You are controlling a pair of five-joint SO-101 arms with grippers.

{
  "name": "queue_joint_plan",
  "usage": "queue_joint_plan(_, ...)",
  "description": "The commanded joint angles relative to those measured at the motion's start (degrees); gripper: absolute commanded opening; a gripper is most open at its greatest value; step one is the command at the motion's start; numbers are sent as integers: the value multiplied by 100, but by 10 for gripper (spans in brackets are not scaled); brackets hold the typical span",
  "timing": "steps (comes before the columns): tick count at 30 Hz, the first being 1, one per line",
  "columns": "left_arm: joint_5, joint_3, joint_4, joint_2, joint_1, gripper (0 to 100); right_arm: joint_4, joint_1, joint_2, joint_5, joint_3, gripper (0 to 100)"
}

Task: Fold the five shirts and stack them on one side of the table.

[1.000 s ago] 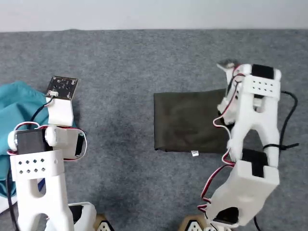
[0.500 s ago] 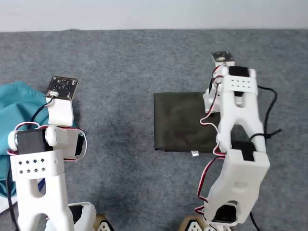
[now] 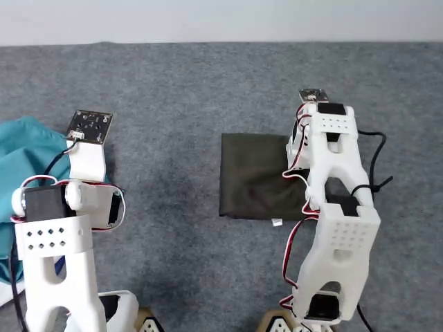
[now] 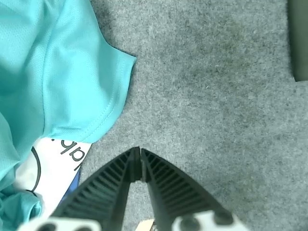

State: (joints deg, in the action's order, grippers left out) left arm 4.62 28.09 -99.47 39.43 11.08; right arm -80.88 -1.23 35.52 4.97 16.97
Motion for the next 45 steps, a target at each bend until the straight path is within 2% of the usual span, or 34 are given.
queue_joint_plan(1, 44, -22, -53, 123, 18, 5, -400, 145, -40, -9, 176, 16)
queue_joint_plan(4, 44, -22, -53, 123, 9, 5, -804, 110, -242, 35, 290, 10)
queue_joint_plan(8, 44, -22, -53, 123, 0, 5, -1367, 101, -822, 721, 536, 10)
queue_joint_plan(11, 44, -40, -53, 123, 9, 5, -1833, -145, -1235, 1741, 756, 10)
queue_joint_plan(14, 44, -40, -79, 132, 18, 5, -2044, -681, -1367, 2901, 923, 10)
queue_joint_plan(19, 44, -40, -79, 132, 0, 5, -1657, -1534, -1341, 4800, 1029, 10)
queue_joint_plan(23, 44, -31, -70, 132, -9, 5, -514, -1719, -1235, 5451, 1037, 10)
queue_joint_plan(32, 44, -22, -70, 132, -9, 5, 1481, -989, -716, 5609, 1037, 9)
queue_joint_plan(35, 44, -22, -79, 132, 9, 5, 1692, -857, -558, 5600, 1037, 16)
queue_joint_plan(38, 44, -13, -88, 132, 18, 5, 1684, -831, -593, 5556, 1037, 87)
queue_joint_plan(40, 44, -13, -88, 132, 18, 5, 1684, -866, -699, 5240, 1037, 143)
queue_joint_plan(45, 44, -13, -88, 132, 18, 5, 1701, -857, -1244, 3543, 1037, 194)
